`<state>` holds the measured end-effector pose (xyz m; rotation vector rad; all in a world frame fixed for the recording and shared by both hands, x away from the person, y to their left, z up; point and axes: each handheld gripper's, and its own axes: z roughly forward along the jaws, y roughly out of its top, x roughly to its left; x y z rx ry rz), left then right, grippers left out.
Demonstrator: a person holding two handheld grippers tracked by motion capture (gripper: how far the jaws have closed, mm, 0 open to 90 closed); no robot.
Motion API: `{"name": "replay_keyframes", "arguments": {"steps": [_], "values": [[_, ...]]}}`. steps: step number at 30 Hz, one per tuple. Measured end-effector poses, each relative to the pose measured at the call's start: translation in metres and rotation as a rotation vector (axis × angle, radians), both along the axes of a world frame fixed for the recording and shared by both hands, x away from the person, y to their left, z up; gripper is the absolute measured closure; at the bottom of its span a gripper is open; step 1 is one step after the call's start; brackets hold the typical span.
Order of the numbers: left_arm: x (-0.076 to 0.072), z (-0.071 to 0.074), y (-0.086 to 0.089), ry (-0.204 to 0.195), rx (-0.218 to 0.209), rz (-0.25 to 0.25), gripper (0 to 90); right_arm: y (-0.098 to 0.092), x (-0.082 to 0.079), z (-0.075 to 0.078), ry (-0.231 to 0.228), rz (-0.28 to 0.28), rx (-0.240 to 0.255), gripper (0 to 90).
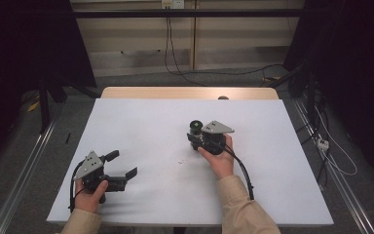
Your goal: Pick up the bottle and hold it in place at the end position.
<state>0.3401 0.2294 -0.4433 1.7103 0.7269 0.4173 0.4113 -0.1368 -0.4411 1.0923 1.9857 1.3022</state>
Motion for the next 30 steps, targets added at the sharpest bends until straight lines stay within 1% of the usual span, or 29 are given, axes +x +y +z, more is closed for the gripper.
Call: {"name": "replay_keyframes", "arguments": {"steps": [11,26,30], "values": [[0.000,0.000,-0.001,0.002,-0.006,0.001,3.8,0.006,0.004,-0.003,0.003,0.010,0.003,53.9],[0.000,-0.001,-0.002,0.002,-0.003,-0.002,3.8,0.008,0.006,-0.004,0.000,0.015,0.002,53.9],[0.000,-0.001,-0.002,0.002,-0.003,-0.003,3.8,0.013,0.008,-0.004,-0.002,0.022,-0.001,53.8]]}}
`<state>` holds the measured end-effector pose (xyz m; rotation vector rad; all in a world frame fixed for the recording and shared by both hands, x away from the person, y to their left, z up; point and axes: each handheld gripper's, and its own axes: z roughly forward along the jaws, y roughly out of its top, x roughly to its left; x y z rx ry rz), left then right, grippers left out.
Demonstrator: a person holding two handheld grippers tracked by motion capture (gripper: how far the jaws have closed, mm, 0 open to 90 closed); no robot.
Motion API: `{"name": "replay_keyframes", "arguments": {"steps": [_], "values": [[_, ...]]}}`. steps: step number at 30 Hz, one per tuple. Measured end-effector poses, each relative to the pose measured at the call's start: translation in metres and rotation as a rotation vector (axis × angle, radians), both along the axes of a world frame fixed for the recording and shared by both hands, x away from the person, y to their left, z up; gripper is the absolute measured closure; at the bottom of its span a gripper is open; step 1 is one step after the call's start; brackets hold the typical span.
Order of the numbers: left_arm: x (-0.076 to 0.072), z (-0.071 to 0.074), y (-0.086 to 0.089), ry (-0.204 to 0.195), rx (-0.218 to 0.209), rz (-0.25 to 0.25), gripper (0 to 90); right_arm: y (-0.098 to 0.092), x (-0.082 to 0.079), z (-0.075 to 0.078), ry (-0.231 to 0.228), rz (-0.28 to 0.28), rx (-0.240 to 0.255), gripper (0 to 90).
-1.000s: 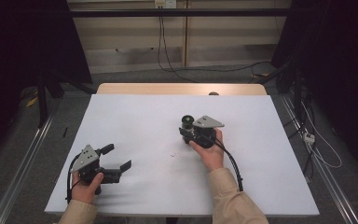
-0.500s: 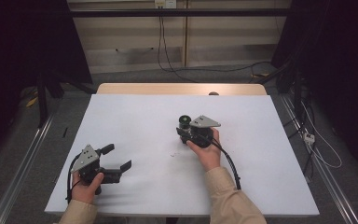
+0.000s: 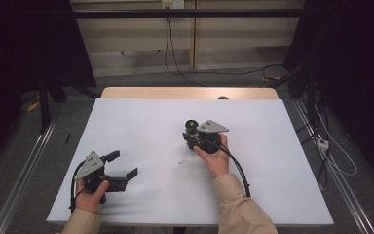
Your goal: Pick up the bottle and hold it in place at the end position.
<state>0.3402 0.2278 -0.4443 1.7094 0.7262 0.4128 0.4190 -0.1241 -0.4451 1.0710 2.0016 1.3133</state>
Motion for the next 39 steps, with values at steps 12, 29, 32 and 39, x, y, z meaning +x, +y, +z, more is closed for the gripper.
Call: {"name": "replay_keyframes", "arguments": {"steps": [12,29,32,39], "values": [[-0.0002,-0.0004,-0.0004,0.001,0.004,-0.004,3.7,0.0040,0.0015,-0.0022,-0.003,0.007,-0.002,53.8],[-0.0003,-0.0010,-0.0011,0.003,0.003,-0.003,3.7,0.0044,0.0026,-0.0046,-0.004,0.011,-0.003,53.9],[-0.0002,-0.0011,-0.0010,0.004,0.002,-0.004,3.7,0.0043,0.0028,-0.0048,-0.006,0.009,-0.008,53.9],[-0.0001,-0.0012,-0.0010,0.005,0.007,-0.005,3.7,0.0026,0.0032,-0.0049,-0.010,0.008,-0.008,53.9]]}}
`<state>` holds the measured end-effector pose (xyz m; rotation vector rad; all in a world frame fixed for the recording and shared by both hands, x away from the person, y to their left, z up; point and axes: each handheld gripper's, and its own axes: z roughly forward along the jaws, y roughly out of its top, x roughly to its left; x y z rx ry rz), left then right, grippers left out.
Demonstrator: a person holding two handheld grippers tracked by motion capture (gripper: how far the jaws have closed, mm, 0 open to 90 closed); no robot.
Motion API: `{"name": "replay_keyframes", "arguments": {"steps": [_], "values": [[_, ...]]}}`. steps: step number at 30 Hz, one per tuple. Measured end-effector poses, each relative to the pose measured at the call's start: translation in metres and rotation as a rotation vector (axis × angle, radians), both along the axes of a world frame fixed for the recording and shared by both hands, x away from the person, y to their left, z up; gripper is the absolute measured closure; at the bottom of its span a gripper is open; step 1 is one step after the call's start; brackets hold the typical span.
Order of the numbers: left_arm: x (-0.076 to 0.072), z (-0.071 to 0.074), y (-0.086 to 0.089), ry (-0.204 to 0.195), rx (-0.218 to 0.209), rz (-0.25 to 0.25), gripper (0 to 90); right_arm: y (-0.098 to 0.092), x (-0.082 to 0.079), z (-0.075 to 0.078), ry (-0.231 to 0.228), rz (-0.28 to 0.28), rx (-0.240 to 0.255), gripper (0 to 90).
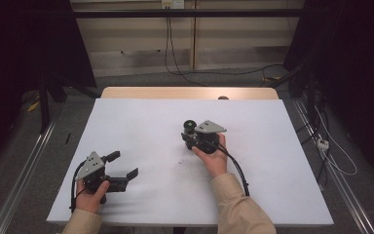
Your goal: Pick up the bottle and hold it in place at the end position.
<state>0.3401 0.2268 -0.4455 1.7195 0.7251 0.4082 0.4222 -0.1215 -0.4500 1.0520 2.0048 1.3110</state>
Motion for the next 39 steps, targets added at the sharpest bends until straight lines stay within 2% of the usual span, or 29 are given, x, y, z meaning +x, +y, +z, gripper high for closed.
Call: {"name": "replay_keyframes", "arguments": {"steps": [9,26,32,39], "values": [[0.000,0.000,-0.001,0.004,-0.001,0.000,3.7,0.001,0.000,-0.002,0.001,0.003,0.000,53.9],[0.007,0.001,-0.015,0.009,-0.011,-0.009,3.6,-0.002,0.001,-0.008,-0.002,0.020,-0.009,53.9],[0.012,0.006,-0.026,0.020,-0.005,-0.022,3.0,-0.004,0.001,-0.008,-0.003,0.036,-0.004,53.8],[0.016,0.008,-0.037,0.052,0.012,-0.034,3.0,-0.005,0.000,-0.009,-0.006,0.043,-0.005,53.8]]}}
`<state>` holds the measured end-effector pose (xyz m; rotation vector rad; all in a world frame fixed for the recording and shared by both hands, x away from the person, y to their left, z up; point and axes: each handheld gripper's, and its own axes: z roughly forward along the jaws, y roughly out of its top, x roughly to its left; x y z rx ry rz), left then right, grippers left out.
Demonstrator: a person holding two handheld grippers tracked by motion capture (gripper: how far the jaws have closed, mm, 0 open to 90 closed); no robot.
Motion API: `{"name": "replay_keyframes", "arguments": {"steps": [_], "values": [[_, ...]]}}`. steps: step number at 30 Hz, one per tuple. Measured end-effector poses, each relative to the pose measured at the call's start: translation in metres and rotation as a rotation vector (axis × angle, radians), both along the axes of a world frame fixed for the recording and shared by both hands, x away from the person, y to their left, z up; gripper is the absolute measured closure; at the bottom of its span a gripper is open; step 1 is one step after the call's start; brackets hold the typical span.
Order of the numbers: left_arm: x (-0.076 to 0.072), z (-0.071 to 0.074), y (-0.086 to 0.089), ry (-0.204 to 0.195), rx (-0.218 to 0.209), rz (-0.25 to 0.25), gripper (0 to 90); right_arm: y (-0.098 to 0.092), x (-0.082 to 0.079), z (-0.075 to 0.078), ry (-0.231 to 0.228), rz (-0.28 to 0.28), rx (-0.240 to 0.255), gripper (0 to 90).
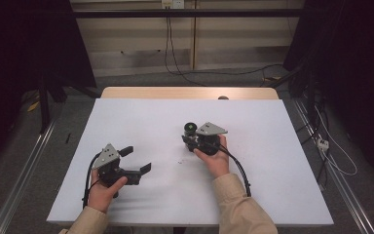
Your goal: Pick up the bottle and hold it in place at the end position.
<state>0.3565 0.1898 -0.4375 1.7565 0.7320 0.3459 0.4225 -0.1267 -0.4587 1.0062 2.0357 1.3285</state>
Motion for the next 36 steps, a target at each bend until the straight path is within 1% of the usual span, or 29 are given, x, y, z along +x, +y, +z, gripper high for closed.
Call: {"name": "replay_keyframes", "arguments": {"steps": [4,8,9,14,17,20,23,24,26,30,31,32,34,36], "values": [[0.003,0.001,-0.005,0.009,0.009,-0.011,3.2,0.000,0.000,0.000,0.000,0.001,-0.001,53.8],[0.008,0.002,-0.009,0.016,0.023,-0.007,4.2,-0.001,0.000,0.000,0.000,0.004,-0.001,53.8],[0.009,0.002,-0.010,0.019,0.013,-0.001,4.3,-0.001,0.000,0.000,0.000,0.004,-0.001,53.8],[0.015,0.005,-0.015,0.026,0.016,-0.004,5.3,-0.001,0.001,-0.001,0.000,0.004,0.003,53.8],[0.018,0.006,-0.020,0.035,0.018,-0.014,5.6,-0.001,0.001,-0.001,-0.002,0.004,0.002,53.8],[0.021,0.008,-0.025,0.026,0.016,-0.032,6.1,-0.001,0.001,-0.001,0.001,0.003,0.008,53.8],[0.025,0.011,-0.030,0.016,0.024,-0.042,7.6,-0.002,0.002,-0.001,0.002,0.005,0.008,53.8],[0.026,0.012,-0.032,0.011,0.025,-0.048,8.6,-0.001,0.001,-0.001,0.001,0.004,0.006,53.8],[0.027,0.014,-0.035,-0.003,0.032,-0.054,13.8,-0.001,0.001,-0.001,0.001,0.003,0.003,53.8],[0.031,0.017,-0.040,-0.005,0.041,-0.064,19.7,-0.001,0.001,-0.001,0.000,0.004,0.004,53.8],[0.031,0.018,-0.041,-0.008,0.045,-0.062,23.3,-0.001,0.001,-0.001,-0.002,0.005,0.002,53.8],[0.032,0.019,-0.042,-0.012,0.045,-0.063,23.3,-0.001,0.001,-0.001,-0.002,0.005,0.002,53.8],[0.034,0.020,-0.043,-0.011,0.041,-0.064,27.6,-0.001,0.001,-0.002,-0.001,0.005,0.003,53.8],[0.036,0.022,-0.045,-0.015,0.054,-0.070,31.8,-0.001,0.001,-0.002,-0.001,0.005,0.002,53.8]]}}
